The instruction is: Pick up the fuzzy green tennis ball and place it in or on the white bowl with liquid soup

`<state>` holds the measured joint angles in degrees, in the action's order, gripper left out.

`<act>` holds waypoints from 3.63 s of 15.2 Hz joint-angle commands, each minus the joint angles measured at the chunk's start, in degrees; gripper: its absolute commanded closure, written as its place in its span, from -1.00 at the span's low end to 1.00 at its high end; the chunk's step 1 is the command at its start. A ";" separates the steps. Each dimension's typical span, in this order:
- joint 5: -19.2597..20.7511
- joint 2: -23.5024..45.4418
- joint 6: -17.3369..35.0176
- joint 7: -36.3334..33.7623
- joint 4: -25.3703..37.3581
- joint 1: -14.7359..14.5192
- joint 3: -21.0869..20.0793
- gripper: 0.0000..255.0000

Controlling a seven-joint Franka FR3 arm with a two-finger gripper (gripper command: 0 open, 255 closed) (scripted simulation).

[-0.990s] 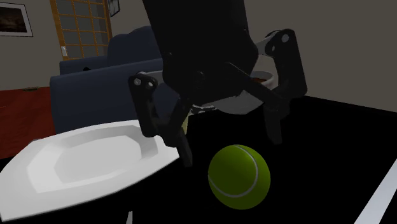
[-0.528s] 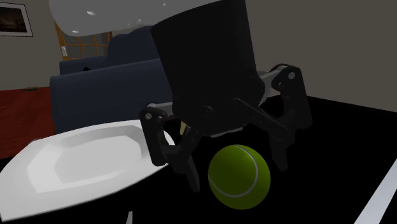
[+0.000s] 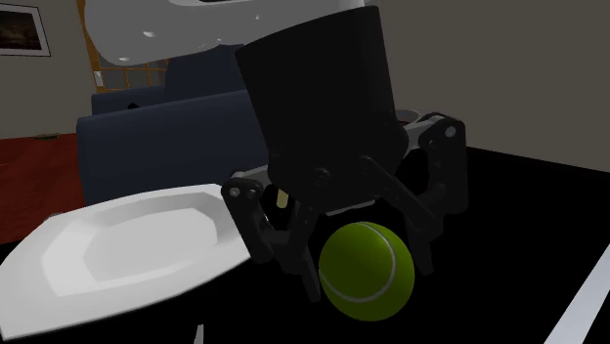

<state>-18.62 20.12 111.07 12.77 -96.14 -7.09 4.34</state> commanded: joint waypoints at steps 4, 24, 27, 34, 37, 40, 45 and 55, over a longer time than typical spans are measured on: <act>0.01 0.01 0.00 -0.01 -0.01 0.00 0.01 1.00; 1.09 -2.42 -10.03 -2.84 7.96 0.27 0.29 1.00; 1.22 -2.58 -12.17 -3.40 10.01 0.35 0.32 1.00; 1.40 -2.45 -17.39 -4.72 15.51 0.61 0.37 1.00; 1.42 -2.15 -19.74 -5.30 18.23 0.75 0.38 1.00; 1.39 -1.69 -22.17 -5.89 21.19 0.91 0.38 1.00; 1.29 -0.72 -25.75 -6.76 25.85 1.18 0.36 1.00; 3.08 -27.01 -17.66 -7.89 -7.85 -1.26 -0.69 1.00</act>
<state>-15.65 -4.44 92.78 5.20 -101.04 -8.14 3.89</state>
